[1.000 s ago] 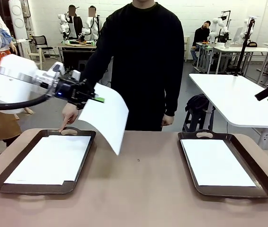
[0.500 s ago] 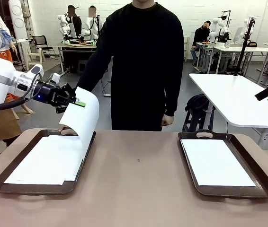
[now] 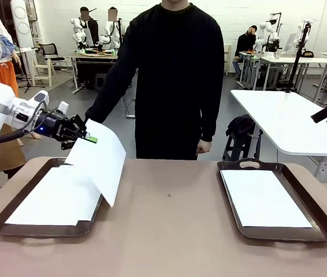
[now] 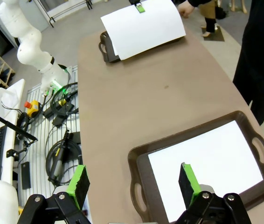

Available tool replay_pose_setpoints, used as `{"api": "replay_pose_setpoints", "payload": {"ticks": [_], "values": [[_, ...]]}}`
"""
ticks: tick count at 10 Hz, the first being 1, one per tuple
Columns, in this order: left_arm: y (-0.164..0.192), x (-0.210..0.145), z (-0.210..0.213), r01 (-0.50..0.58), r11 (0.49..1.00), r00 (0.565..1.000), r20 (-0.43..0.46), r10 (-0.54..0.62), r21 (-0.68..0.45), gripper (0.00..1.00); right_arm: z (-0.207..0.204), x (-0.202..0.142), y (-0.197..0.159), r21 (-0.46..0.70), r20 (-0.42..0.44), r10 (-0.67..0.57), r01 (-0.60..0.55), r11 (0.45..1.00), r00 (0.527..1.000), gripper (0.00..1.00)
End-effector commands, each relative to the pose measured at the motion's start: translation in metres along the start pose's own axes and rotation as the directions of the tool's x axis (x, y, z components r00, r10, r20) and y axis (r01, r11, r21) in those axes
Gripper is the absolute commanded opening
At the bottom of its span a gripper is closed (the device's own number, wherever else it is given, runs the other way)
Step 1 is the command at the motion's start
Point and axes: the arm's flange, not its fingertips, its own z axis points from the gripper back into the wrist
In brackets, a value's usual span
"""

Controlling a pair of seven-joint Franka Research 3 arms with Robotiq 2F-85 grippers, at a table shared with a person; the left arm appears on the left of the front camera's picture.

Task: Sort the A4 documents.
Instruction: Place the A4 Paper in the designated Handle tray.

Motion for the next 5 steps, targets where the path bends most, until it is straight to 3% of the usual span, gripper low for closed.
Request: {"api": "replay_pose_setpoints", "payload": {"ticks": [1,5], "values": [[0.012,-0.017,0.010,-0.005,0.996,0.999,-0.040,0.009,0.094,0.01,-0.001,0.001,0.001,0.001,0.002,0.003,-0.003,1.000,1.000,1.00],[0.049,-0.013,0.029,-0.055,0.966,0.996,-0.051,0.070,0.253,0.01,-0.001,0.001,0.001,0.001,0.002,0.003,-0.003,1.000,1.000,1.00]]}}
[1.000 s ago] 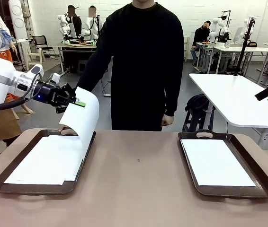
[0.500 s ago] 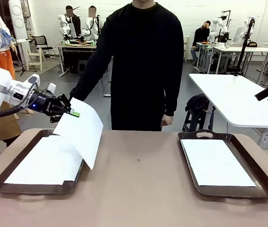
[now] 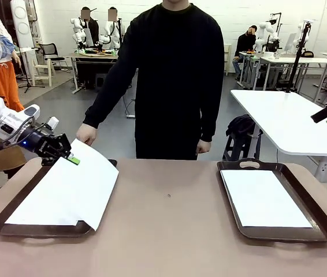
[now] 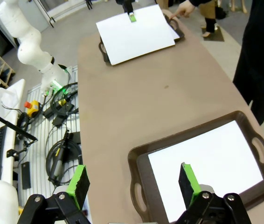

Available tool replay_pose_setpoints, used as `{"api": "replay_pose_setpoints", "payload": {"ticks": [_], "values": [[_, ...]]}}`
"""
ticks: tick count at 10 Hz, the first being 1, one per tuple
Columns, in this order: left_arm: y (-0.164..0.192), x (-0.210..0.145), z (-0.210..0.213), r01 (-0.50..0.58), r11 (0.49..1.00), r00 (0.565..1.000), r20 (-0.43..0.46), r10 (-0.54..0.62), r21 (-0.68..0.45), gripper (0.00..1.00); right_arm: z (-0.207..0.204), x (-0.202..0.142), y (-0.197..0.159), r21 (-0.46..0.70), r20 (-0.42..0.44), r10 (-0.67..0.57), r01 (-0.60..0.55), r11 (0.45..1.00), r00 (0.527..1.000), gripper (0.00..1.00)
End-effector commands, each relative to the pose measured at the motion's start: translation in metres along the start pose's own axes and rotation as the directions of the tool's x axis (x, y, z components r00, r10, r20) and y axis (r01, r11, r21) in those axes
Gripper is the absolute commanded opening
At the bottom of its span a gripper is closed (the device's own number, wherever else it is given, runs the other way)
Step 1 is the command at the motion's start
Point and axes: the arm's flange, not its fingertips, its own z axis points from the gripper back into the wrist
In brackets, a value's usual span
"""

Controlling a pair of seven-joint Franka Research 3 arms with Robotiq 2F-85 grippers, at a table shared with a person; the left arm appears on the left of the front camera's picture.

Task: Sort the A4 documents.
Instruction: Place the A4 Paper in the designated Handle tray.

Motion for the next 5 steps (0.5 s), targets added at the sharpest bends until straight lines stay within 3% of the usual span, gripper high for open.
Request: {"api": "replay_pose_setpoints", "payload": {"ticks": [1,5], "values": [[0.007,0.011,0.007,-0.028,0.993,0.999,0.023,0.025,0.111,0.01,-0.001,0.001,0.001,0.001,0.002,0.003,-0.003,1.000,1.000,1.00],[0.023,0.035,0.007,0.016,0.972,0.998,0.048,-0.028,0.234,0.01,-0.001,0.001,0.001,0.001,0.002,0.003,-0.003,1.000,1.000,1.00]]}}
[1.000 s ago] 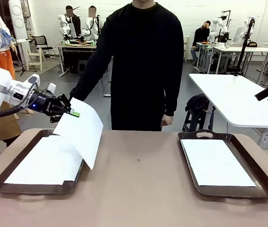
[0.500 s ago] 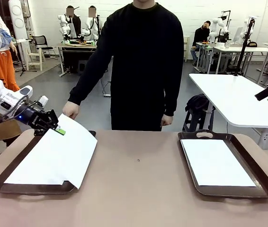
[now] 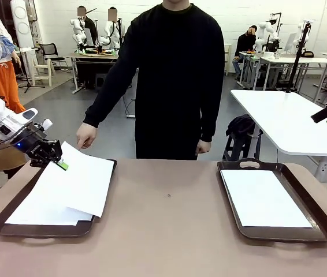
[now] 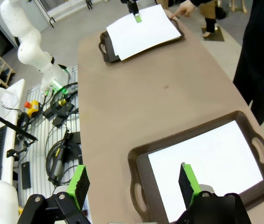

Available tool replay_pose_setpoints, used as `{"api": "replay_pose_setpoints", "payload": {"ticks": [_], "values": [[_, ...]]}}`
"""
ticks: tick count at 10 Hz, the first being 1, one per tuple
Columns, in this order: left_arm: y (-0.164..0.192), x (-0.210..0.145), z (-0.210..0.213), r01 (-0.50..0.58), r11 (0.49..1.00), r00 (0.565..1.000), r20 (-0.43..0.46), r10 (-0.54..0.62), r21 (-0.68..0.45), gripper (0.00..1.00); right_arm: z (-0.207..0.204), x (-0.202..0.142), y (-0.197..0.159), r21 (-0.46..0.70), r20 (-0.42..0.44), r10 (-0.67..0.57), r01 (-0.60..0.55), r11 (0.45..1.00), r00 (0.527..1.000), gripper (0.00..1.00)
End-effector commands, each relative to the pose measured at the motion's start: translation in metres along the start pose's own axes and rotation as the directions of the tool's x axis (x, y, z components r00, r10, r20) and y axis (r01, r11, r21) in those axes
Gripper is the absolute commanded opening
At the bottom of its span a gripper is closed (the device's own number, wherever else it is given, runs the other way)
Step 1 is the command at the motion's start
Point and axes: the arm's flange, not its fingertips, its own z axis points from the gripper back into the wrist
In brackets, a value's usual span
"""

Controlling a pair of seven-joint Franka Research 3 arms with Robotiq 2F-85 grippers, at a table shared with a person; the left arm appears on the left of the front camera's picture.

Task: Sort the A4 documents.
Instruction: Place the A4 Paper in the designated Handle tray.

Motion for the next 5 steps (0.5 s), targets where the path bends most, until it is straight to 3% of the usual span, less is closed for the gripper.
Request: {"api": "replay_pose_setpoints", "payload": {"ticks": [1,5], "values": [[0.009,0.011,-0.008,-0.017,0.998,0.999,-0.032,0.019,0.058,0.01,-0.001,0.001,0.001,0.001,0.002,0.003,-0.003,1.000,1.000,1.00],[0.026,0.021,-0.002,-0.014,0.994,0.996,-0.086,0.023,0.105,0.01,-0.001,0.001,0.001,0.001,0.002,0.003,-0.003,1.000,1.000,1.00]]}}
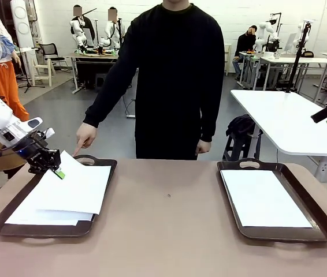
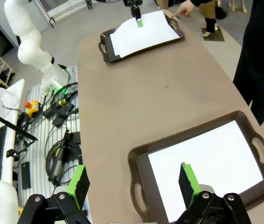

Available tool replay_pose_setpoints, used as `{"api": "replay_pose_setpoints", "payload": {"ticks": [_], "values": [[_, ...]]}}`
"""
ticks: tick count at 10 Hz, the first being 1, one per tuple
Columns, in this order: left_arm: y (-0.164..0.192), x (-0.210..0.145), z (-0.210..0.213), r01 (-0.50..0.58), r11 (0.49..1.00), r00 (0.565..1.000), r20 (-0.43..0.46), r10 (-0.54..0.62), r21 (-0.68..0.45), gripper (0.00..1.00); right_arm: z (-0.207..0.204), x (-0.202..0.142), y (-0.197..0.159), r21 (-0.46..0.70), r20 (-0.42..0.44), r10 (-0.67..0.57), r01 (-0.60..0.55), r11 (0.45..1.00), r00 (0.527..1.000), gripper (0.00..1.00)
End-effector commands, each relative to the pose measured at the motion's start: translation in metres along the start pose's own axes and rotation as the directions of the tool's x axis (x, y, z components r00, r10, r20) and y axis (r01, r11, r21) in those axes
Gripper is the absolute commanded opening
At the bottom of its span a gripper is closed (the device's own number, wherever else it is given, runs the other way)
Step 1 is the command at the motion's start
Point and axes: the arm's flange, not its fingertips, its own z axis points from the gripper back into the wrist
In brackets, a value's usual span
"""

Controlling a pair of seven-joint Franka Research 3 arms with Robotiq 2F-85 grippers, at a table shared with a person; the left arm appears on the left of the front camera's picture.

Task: Sort the A4 documents.
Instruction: Place the A4 Paper in the designated Handle tray.

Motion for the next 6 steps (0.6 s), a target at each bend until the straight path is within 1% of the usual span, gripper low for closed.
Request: {"api": "replay_pose_setpoints", "payload": {"ticks": [1,3,6], "values": [[0.002,0.012,0.019,-0.014,0.999,1.000,-0.015,0.014,0.037,0.01,-0.001,0.001,0.001,0.001,0.002,0.003,-0.003,1.000,1.000,1.00],[0.003,0.024,0.024,0.008,0.999,1.000,-0.019,-0.007,0.049,0.01,-0.001,0.001,0.001,0.001,0.002,0.003,-0.003,1.000,1.000,1.00],[0.000,0.034,0.010,0.040,0.998,0.996,-0.085,-0.036,0.039,0.01,-0.001,0.001,0.001,0.001,0.002,0.003,-0.003,1.000,1.000,1.00]]}}
